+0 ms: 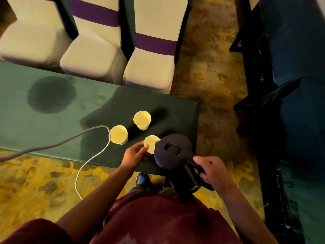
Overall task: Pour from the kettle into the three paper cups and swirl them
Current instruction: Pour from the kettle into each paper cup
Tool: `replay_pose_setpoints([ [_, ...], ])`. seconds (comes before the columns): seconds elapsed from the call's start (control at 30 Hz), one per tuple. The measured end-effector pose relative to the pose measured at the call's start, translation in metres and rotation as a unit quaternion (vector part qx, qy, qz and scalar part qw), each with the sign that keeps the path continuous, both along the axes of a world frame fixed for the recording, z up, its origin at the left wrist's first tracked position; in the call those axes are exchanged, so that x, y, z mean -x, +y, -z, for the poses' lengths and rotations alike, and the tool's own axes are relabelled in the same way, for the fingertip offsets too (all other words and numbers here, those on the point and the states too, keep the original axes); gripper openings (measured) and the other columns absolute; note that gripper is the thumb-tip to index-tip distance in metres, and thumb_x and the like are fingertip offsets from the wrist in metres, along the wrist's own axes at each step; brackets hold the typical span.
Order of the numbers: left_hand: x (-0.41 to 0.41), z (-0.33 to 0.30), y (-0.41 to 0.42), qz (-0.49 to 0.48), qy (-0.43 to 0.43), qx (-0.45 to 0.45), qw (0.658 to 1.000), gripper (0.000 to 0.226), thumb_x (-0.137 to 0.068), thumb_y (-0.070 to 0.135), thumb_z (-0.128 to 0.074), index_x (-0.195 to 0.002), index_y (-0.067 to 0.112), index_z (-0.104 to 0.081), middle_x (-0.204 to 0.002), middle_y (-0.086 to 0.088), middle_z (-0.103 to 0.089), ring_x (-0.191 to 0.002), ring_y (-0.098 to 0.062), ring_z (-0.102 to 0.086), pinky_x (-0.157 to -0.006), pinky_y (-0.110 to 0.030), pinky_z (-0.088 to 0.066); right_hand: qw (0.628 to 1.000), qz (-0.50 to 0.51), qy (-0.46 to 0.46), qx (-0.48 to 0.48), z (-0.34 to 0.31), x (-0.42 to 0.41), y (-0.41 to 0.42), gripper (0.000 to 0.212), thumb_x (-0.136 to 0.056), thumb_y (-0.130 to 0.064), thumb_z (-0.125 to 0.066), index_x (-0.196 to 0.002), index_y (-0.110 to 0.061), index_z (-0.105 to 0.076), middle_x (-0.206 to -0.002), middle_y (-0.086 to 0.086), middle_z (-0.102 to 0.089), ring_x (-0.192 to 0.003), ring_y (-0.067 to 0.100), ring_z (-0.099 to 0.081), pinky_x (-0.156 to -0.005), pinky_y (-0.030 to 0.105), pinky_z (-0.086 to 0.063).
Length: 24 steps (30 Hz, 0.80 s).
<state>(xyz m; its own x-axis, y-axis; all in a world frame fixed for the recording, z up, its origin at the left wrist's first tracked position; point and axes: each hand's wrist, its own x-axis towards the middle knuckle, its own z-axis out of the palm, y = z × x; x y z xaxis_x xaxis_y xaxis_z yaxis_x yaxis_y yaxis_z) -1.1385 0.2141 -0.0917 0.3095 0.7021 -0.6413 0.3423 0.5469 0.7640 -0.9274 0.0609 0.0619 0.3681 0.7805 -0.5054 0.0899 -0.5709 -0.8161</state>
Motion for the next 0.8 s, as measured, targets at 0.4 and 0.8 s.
replay_pose_setpoints([
  [0.4,-0.007,-0.046,0.012,-0.026,0.163,-0.203,0.965,0.029,-0.102,0.029,-0.052,-0.125,0.018,-0.066,-0.07,-0.004,-0.071,-0.046,-0.003,-0.06,-0.046,-0.014,-0.047,0.997,-0.046,0.044,-0.039,-0.01,-0.07,0.028,0.043,-0.096,-0.026,-0.059,-0.06,-0.003,-0.057,-0.039,-0.006,-0.037,-0.032,0.005,-0.031,-0.041,0.021,-0.023],
  [0.8,-0.027,-0.057,0.094,-0.012,0.194,-0.266,0.944,0.025,-0.095,0.024,-0.061,-0.119,0.03,-0.068,-0.088,0.002,-0.076,-0.08,-0.014,-0.073,-0.08,-0.041,-0.061,0.997,-0.058,0.013,-0.042,-0.01,-0.098,0.092,0.042,-0.101,-0.016,-0.052,-0.062,0.0,-0.057,-0.036,-0.01,-0.043,-0.032,0.002,-0.042,-0.038,0.013,-0.028],
])
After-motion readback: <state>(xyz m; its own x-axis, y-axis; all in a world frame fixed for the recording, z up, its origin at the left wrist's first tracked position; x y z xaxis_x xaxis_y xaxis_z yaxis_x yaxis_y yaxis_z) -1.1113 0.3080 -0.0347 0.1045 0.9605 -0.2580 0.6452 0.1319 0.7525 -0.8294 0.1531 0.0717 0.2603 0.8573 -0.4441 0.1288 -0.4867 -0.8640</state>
